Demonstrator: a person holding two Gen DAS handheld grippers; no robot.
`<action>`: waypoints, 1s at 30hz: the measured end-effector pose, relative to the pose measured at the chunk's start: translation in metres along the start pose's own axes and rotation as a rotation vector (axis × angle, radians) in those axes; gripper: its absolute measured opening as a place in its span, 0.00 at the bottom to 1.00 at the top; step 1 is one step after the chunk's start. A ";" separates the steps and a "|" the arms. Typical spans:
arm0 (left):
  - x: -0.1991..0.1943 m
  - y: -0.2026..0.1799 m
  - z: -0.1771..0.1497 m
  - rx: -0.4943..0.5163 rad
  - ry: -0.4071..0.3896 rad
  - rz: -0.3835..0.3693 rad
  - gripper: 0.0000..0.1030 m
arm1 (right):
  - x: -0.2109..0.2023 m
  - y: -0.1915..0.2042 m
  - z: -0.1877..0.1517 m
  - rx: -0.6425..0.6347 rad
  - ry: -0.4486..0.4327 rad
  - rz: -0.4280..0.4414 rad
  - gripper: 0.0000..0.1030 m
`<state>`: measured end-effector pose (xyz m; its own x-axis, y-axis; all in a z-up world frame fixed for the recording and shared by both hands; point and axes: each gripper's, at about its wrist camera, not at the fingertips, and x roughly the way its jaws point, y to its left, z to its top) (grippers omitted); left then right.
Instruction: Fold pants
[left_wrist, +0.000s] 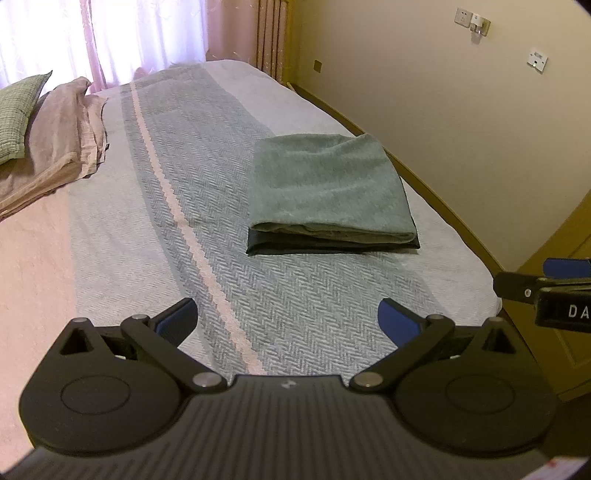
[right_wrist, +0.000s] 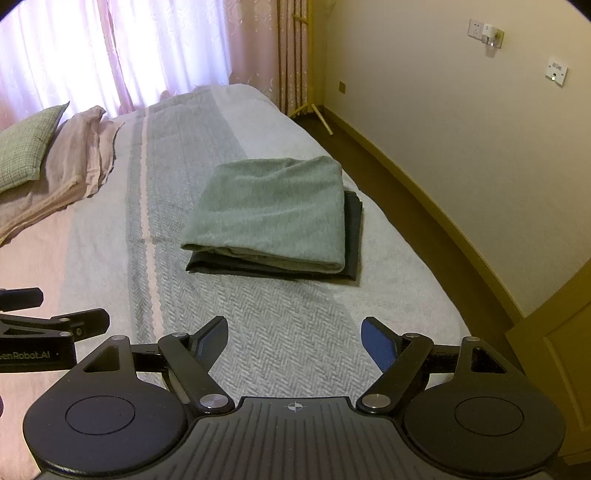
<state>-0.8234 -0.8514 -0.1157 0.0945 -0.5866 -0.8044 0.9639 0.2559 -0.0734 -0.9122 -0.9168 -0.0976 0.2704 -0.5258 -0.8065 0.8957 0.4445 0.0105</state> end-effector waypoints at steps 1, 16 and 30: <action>0.000 -0.001 0.000 0.002 0.000 0.001 0.99 | -0.001 -0.001 0.000 0.000 0.001 0.000 0.74; 0.002 -0.013 0.002 0.021 -0.003 0.009 0.99 | -0.005 -0.010 0.000 0.005 -0.004 0.005 0.74; 0.003 -0.025 0.002 0.035 -0.024 0.016 0.99 | -0.007 -0.022 0.000 0.011 -0.006 0.005 0.74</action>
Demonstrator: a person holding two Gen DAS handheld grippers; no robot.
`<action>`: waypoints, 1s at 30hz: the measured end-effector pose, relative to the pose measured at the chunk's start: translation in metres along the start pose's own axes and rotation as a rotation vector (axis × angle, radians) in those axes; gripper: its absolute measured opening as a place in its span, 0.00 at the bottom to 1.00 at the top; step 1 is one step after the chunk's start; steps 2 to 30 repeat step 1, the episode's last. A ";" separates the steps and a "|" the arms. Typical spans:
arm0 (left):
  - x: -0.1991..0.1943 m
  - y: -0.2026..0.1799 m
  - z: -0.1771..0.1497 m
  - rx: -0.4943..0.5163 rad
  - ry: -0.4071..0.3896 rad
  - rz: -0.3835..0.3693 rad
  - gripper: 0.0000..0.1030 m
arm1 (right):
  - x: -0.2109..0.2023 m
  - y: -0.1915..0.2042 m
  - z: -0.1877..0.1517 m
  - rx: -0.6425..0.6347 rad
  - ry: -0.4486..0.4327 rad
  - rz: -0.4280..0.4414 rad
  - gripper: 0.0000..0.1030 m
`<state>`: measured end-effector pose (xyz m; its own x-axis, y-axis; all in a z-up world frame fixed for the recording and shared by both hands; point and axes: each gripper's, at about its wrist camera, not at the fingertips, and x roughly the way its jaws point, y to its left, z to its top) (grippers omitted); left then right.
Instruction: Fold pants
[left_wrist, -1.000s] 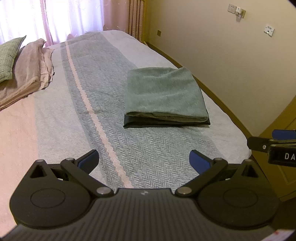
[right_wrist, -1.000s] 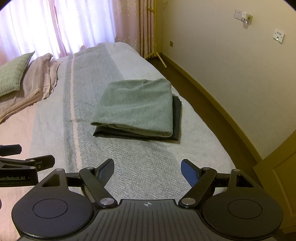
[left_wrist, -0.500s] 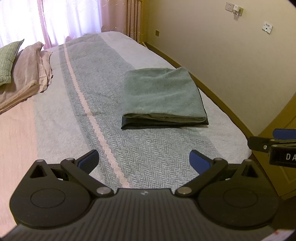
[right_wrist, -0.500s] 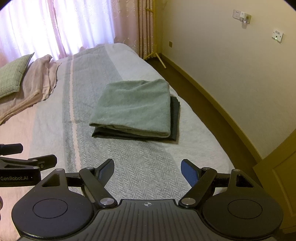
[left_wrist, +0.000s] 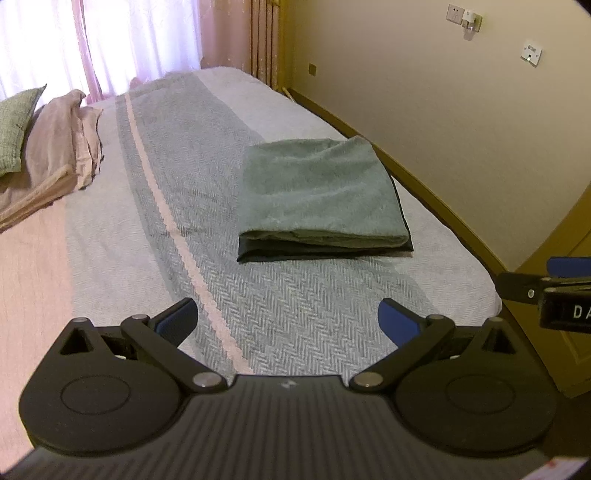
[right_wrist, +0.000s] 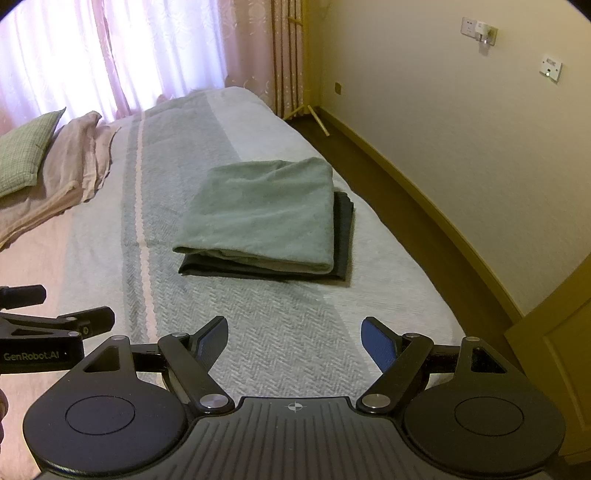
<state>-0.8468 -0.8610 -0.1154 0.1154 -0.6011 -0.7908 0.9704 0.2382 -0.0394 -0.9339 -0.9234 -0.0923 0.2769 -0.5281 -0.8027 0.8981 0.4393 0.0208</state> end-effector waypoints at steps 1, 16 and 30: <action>0.000 -0.001 0.000 0.002 -0.003 -0.005 0.99 | 0.000 -0.001 0.000 0.001 0.000 0.000 0.74; 0.000 -0.001 0.000 0.002 -0.003 -0.005 0.99 | 0.000 -0.001 0.000 0.001 0.000 0.000 0.74; 0.000 -0.001 0.000 0.002 -0.003 -0.005 0.99 | 0.000 -0.001 0.000 0.001 0.000 0.000 0.74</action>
